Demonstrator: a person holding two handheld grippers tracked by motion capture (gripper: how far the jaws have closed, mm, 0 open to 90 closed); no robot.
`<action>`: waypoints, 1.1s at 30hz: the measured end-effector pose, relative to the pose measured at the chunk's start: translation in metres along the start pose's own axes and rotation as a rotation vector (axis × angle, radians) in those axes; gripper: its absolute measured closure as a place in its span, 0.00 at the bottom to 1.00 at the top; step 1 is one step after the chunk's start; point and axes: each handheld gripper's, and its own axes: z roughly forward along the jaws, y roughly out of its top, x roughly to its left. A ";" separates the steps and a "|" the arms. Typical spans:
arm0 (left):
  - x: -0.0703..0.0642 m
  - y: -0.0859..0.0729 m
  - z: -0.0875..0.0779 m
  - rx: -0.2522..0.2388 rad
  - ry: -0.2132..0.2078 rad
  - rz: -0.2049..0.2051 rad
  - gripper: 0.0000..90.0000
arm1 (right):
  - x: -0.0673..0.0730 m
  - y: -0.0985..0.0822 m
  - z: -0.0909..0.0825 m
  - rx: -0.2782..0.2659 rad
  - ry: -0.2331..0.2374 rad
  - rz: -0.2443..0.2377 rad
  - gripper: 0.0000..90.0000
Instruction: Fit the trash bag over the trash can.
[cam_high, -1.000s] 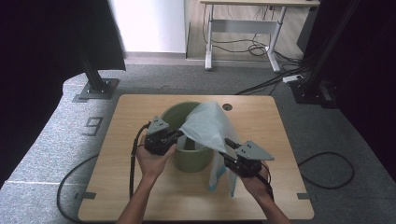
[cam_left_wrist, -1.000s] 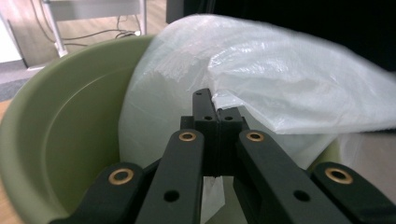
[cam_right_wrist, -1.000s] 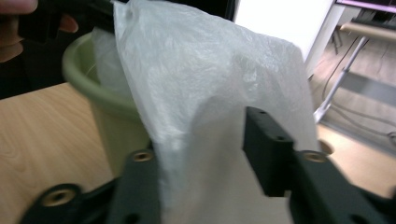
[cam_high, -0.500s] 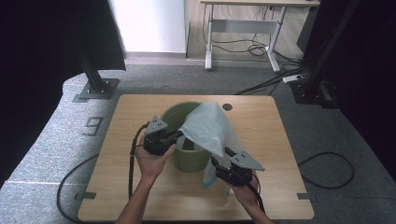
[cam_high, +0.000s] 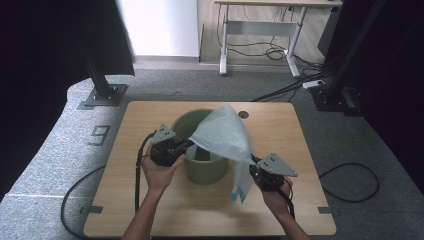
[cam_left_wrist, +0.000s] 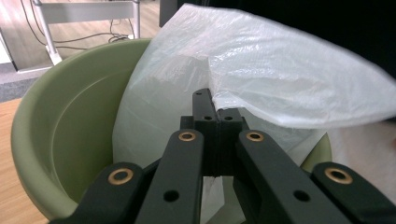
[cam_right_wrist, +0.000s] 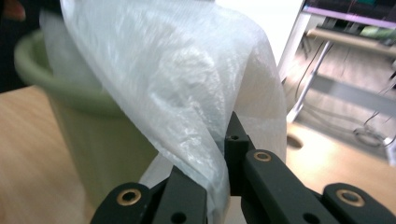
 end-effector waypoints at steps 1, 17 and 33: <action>0.000 0.000 0.000 0.000 0.000 0.003 0.99 | -0.002 0.007 -0.002 -0.010 -0.006 -0.010 0.99; -0.015 0.007 -0.033 -0.095 0.045 0.131 0.37 | -0.001 0.053 -0.002 -0.004 -0.012 -0.121 0.98; -0.027 0.020 0.003 0.001 0.027 0.184 0.58 | 0.000 0.051 0.004 0.035 0.008 -0.108 0.98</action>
